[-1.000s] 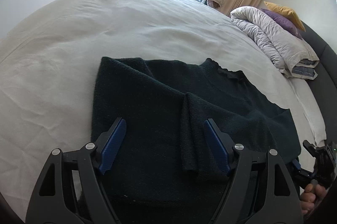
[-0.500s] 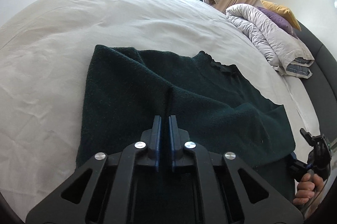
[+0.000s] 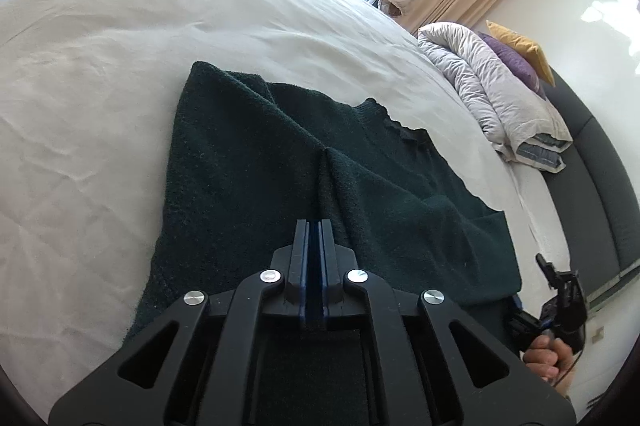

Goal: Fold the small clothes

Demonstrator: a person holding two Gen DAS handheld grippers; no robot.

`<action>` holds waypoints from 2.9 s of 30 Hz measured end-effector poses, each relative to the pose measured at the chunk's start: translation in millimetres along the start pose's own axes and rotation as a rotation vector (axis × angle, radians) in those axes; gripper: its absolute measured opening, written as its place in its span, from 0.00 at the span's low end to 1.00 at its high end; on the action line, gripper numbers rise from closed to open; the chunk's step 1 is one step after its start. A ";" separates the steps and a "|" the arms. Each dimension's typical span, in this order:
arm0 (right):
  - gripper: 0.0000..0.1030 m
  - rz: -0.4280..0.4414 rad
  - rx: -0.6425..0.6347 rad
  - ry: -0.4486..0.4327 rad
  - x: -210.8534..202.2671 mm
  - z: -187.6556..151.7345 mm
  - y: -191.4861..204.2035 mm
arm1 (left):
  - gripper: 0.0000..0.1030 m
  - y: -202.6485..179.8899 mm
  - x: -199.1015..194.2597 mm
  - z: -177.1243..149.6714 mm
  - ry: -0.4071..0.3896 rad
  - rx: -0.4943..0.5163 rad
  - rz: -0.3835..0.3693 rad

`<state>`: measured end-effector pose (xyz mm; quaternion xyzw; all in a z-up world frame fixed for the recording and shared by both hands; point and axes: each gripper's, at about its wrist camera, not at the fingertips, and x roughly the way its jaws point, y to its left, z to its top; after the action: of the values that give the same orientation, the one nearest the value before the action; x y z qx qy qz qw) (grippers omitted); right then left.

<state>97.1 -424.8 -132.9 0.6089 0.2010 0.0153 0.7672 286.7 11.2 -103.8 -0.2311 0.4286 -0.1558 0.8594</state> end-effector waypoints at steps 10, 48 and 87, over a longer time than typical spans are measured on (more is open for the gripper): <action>0.57 0.002 -0.011 0.008 -8.8 -2.9 -6.1 | 0.66 11.5 -9.7 5.9 0.070 -0.180 -0.190; 0.39 -0.058 0.072 -0.091 -47.0 3.6 -23.9 | 0.09 17.4 14.7 -28.0 -0.017 -0.035 -0.124; 0.23 -0.307 -0.225 -0.039 29.0 42.3 16.4 | 0.10 26.1 8.9 -35.8 -0.060 -0.025 -0.159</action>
<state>141.2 -452.1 -118.3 0.4817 0.2737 -0.0915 0.8274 264.8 19.7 -142.5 -0.2797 0.3851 -0.2112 0.8537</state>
